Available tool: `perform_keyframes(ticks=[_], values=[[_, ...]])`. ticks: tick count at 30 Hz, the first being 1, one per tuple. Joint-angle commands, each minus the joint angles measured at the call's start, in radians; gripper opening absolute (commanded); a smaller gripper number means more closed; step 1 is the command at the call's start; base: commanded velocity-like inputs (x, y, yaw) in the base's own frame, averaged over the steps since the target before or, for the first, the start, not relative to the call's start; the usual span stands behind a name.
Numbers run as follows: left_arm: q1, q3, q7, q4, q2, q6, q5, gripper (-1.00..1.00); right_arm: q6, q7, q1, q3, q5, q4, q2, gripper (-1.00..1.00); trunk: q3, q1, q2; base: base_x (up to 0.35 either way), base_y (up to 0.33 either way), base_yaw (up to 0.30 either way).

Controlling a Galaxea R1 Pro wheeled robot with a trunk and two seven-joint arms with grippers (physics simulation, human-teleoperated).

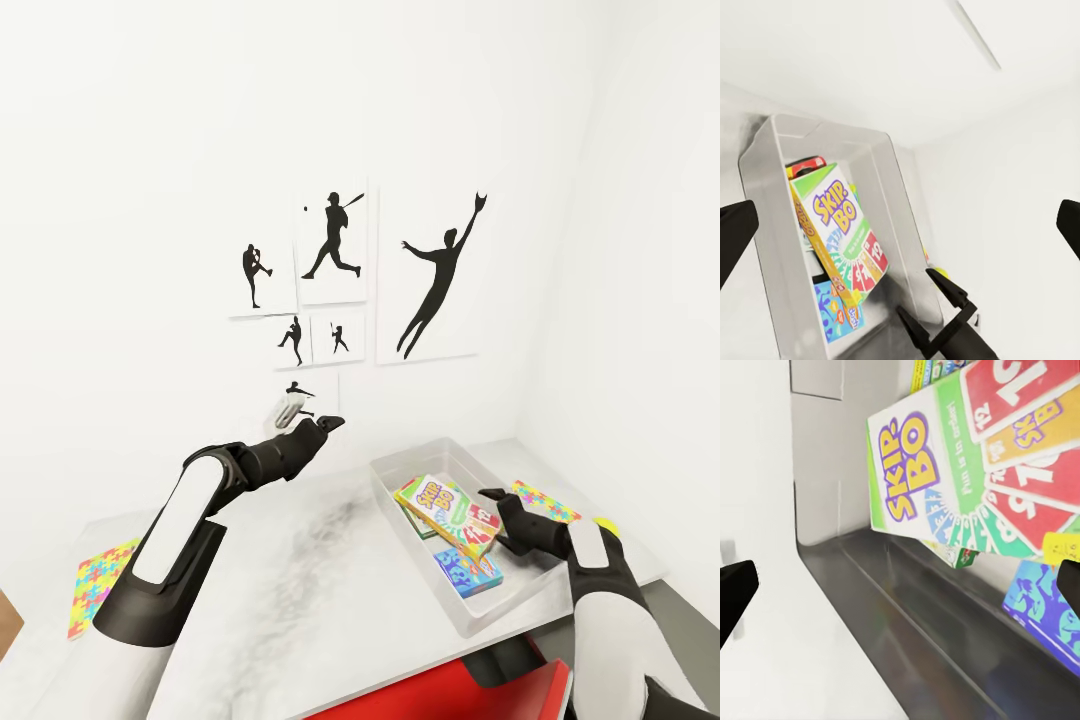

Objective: Put all the toys in the child's room - the three board games (two on the bed and one on the table), the two jigsaw puzzles on the table, and the tennis ball on the table - inside the toy box on the table in the child's room.

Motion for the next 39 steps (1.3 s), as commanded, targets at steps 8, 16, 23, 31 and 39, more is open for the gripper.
perform_keyframes(ticks=[8,16,23,31,39], values=[[-0.008,-0.008,0.014,0.0,-0.002,0.001,0.007,1.0,0.053,0.008,0.054,0.17,0.006,-0.203,0.016,1.0,-0.001,0.0,-0.001,0.0,0.0,0.0],[-0.009,-0.008,0.014,0.002,-0.002,0.001,0.007,1.0,0.069,0.004,0.207,0.352,0.003,-0.567,0.022,1.0,-0.001,0.0,-0.001,0.0,0.0,0.0],[-0.008,-0.011,0.014,0.003,-0.003,0.001,0.006,1.0,0.106,0.005,0.322,0.423,0.002,-0.781,0.017,1.0,-0.001,0.0,-0.001,0.0,0.0,0.0],[-0.007,-0.013,0.012,0.004,-0.005,0.001,0.006,1.0,0.108,0.016,0.37,0.44,0.002,-0.849,0.006,1.0,-0.001,0.0,-0.001,0.0,0.0,0.0],[-0.007,-0.013,0.013,0.004,-0.005,0.001,0.007,1.0,0.046,0.119,0.394,0.444,0.002,-0.872,-0.057,1.0,-0.001,0.0,-0.001,0.0,0.0,0.0]])
